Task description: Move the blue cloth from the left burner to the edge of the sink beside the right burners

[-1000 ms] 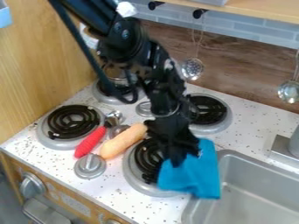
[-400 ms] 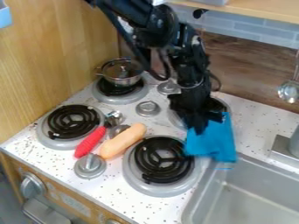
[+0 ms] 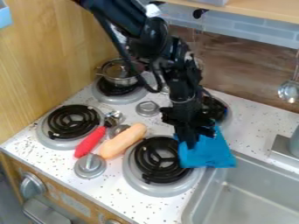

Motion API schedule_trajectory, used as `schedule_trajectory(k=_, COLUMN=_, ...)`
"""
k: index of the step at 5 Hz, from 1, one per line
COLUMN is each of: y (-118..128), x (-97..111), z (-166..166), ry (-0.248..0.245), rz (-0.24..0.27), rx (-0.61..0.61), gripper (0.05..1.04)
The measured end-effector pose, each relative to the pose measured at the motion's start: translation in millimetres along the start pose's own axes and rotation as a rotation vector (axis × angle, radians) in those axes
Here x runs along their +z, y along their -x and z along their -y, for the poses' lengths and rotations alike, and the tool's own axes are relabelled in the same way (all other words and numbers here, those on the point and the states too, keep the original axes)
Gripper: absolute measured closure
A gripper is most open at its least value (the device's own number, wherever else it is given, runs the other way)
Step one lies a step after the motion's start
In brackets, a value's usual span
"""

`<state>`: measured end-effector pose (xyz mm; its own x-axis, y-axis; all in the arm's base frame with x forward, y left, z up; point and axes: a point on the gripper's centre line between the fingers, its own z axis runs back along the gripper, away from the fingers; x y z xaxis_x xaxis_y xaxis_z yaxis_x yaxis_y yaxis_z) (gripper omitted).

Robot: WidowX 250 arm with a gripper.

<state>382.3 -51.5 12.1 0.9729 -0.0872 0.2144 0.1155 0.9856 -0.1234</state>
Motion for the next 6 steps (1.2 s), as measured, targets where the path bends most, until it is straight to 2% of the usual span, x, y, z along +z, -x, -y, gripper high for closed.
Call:
schedule_trajectory(k=1, y=25, x=18, z=4, ry=0.013, rz=0.003, rx=-0.04, gripper=0.976)
schedule_trajectory(k=2, y=49, x=25, z=7, ry=0.025, rz=-0.013, rx=-0.072, gripper=0.976)
schedule_trajectory(k=3, y=71, x=33, z=1, ry=0.025, rz=-0.017, rx=-0.089, gripper=0.976)
schedule_trajectory(k=4, y=86, x=38, z=-2, ry=0.004, rz=-0.006, rx=-0.103, gripper=0.976)
schedule_trajectory(k=5, y=86, x=37, z=-7, ry=-0.027, rz=0.002, rx=-0.094, gripper=0.976)
schedule_trajectory(k=6, y=71, x=27, z=-11, ry=-0.044, rz=-0.006, rx=-0.068, gripper=0.976)
